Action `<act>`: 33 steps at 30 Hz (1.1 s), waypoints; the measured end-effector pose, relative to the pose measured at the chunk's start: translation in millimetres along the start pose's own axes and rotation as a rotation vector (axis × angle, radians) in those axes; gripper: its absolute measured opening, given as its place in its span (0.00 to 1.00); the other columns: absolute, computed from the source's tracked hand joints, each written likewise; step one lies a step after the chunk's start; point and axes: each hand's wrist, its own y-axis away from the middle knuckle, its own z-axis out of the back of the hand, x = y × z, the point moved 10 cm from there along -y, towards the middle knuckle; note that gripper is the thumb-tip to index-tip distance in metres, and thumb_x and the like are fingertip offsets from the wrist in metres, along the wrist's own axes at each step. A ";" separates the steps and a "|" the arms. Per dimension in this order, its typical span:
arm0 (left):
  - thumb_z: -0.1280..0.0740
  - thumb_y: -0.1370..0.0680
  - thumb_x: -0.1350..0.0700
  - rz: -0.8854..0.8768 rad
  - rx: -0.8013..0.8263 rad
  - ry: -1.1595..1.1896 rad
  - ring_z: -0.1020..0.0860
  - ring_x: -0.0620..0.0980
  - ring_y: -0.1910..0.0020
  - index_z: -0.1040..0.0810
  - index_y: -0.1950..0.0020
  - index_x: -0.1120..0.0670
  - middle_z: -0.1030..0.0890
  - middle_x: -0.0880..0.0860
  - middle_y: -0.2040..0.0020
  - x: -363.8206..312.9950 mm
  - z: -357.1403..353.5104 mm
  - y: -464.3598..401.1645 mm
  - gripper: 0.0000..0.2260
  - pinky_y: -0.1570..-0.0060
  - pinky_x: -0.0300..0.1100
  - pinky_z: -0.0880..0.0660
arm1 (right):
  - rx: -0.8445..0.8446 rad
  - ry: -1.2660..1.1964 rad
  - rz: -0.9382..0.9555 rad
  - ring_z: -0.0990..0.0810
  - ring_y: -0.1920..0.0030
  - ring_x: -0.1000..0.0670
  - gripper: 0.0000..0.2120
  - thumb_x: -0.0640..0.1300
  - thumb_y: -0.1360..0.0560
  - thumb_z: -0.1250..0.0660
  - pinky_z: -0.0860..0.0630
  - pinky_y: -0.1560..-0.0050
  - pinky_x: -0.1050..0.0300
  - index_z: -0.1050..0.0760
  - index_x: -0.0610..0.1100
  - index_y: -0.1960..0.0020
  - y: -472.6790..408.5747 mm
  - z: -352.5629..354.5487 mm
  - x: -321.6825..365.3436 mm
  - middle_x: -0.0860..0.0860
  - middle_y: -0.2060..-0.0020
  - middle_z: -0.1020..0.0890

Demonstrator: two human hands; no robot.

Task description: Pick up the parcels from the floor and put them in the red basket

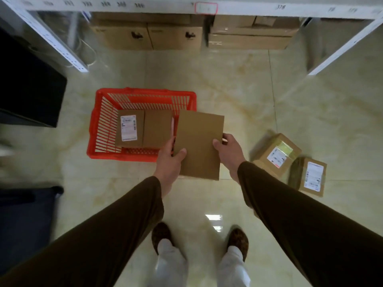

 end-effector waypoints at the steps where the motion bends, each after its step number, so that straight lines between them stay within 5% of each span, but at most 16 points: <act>1: 0.35 0.17 0.52 0.009 0.010 0.008 0.26 0.49 0.35 0.34 0.24 0.41 0.27 0.49 0.31 -1.7 12.3 -4.3 0.21 0.34 0.53 0.27 | 0.013 -0.013 0.005 0.20 0.39 0.46 0.22 0.47 0.17 0.37 0.23 0.35 0.41 0.34 0.48 0.25 -0.8 -14.1 3.7 0.49 0.33 0.21; 6: 0.36 0.17 0.52 0.077 0.057 0.014 0.26 0.48 0.38 0.37 0.23 0.38 0.29 0.45 0.32 -2.4 48.0 -35.6 0.24 0.40 0.48 0.27 | 0.047 -0.034 -0.003 0.21 0.35 0.43 0.26 0.48 0.17 0.38 0.23 0.34 0.38 0.41 0.53 0.21 -11.6 -59.0 17.5 0.49 0.29 0.24; 10: 0.35 0.17 0.53 0.166 0.094 0.014 0.26 0.44 0.46 0.38 0.22 0.36 0.27 0.42 0.39 0.2 68.2 -64.0 0.26 0.49 0.44 0.28 | 0.103 -0.043 -0.001 0.23 0.33 0.41 0.37 0.47 0.17 0.37 0.24 0.35 0.33 0.57 0.61 0.18 -26.3 -79.5 29.6 0.49 0.24 0.32; 14: 0.34 0.18 0.53 0.247 0.121 -0.027 0.22 0.52 0.44 0.35 0.24 0.35 0.25 0.43 0.40 -3.1 93.9 -85.1 0.26 0.53 0.50 0.20 | 0.120 0.075 0.049 0.23 0.33 0.40 0.44 0.50 0.18 0.36 0.24 0.37 0.31 0.69 0.66 0.22 -39.8 -98.4 44.9 0.49 0.23 0.34; 20: 0.30 0.20 0.55 0.221 0.091 -0.078 0.21 0.49 0.45 0.30 0.30 0.44 0.23 0.46 0.38 -12.3 146.6 -114.1 0.20 0.60 0.44 0.22 | 0.141 0.123 0.017 0.19 0.38 0.38 0.37 0.47 0.18 0.35 0.18 0.44 0.36 0.57 0.65 0.22 -60.2 -147.6 53.8 0.48 0.25 0.30; 25: 0.27 0.22 0.51 0.134 0.017 -0.166 0.21 0.54 0.41 0.30 0.36 0.49 0.21 0.51 0.39 -10.8 194.8 -139.5 0.19 0.38 0.56 0.24 | 0.089 0.048 -0.040 0.17 0.42 0.39 0.34 0.43 0.18 0.36 0.15 0.52 0.41 0.52 0.63 0.24 -70.1 -193.3 51.9 0.46 0.29 0.29; 33: 0.27 0.23 0.53 0.136 0.046 -0.174 0.20 0.49 0.45 0.27 0.32 0.48 0.19 0.46 0.42 6.7 245.0 -171.1 0.20 0.42 0.50 0.23 | -0.015 -0.168 -0.143 0.23 0.39 0.42 0.34 0.38 0.20 0.34 0.17 0.49 0.39 0.48 0.59 0.23 -84.4 -253.4 25.3 0.47 0.29 0.30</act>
